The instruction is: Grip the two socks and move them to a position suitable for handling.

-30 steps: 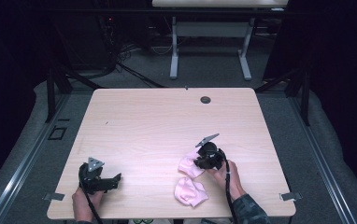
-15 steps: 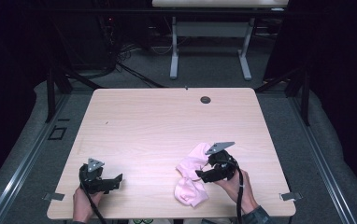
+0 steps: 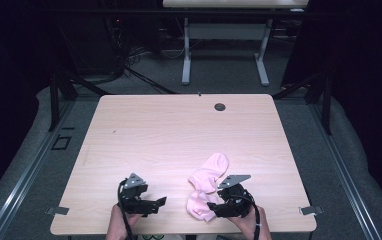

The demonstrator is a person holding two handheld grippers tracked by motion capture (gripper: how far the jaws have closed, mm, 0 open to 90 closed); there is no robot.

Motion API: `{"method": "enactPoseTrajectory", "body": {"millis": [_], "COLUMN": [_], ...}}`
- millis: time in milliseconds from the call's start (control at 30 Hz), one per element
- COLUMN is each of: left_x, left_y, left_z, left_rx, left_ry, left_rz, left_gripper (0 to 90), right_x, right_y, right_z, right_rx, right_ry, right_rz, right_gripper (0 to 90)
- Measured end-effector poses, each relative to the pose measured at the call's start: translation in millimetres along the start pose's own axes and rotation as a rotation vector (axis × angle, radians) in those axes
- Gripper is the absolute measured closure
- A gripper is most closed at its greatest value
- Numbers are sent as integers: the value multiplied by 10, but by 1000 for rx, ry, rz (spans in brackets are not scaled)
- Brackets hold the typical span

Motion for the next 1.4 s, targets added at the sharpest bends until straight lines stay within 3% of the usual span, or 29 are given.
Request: {"method": "enactPoseTrajectory", "body": {"millis": [167, 200, 267, 333, 367, 400, 600, 733, 800, 833, 900, 1000, 1133, 1333, 1367, 1400], "left_x": [-148, -192, -222, -260, -276, -315, -381, -431, -442, -459, -474, -506, -501, -318, -318, -267], "left_y": [74, 106, 120, 134, 142, 154, 156, 159, 159, 148, 148, 158, 169, 243, 243, 257], "left_z": [-269, -352, -391, -445, -459, -512, -612, -661, -668, -665, -666, -659, -662, -637, -637, -623], "left_rx": [-73, -100, -112, -125, -127, -124, -135, -140, -130, -129, -120, -99, -108, -173, -173, -194], "left_ry": [-66, -96, -107, -138, -144, -186, -252, -280, -283, -281, -277, -252, -232, -131, -131, -97], "left_rz": [49, 62, 72, 85, 85, 92, 115, 129, 131, 147, 149, 143, 130, 75, 75, 68], "left_gripper": [213, 258, 279, 357, 357, 392, 447, 568, 597, 693, 720, 884, 896, 900, 900, 900], "right_x": [-99, -134, -154, -217, -217, -256, -275, -282, -283, -276, -276, -248, -187, -19, -19, 5], "right_y": [-63, -90, -106, -141, -141, -164, -176, -181, -180, -179, -175, -159, -143, -76, -76, -70], "right_z": [44, 37, 33, 32, 32, 37, 49, 61, 61, 59, 61, 54, 54, 40, 40, 37], "right_rx": [10, 6, 4, 3, 3, 4, 10, 7, 8, 13, 12, 7, 9, 15, 15, 21], "right_ry": [8, 13, 15, 23, 23, 29, 46, 59, 58, 51, 51, 46, 49, 40, 40, 38], "right_rz": [34, 43, 52, 63, 63, 71, 52, 35, 33, 33, 30, 14, -2, -38, -38, -35], "right_gripper": [550, 578, 587, 640, 640, 684, 779, 835, 839, 846, 846, 850, 851, 851, 851, 851]}}
Point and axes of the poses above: each handheld gripper's, and its own axes: x roughly backward along the jaws, y roughly out of its top, z roughly to its left, the point moved 10 cm from there along -x, roughly forward along the jaws, and after that the axes turned 14 degrees about z, right-handed, at the moved point
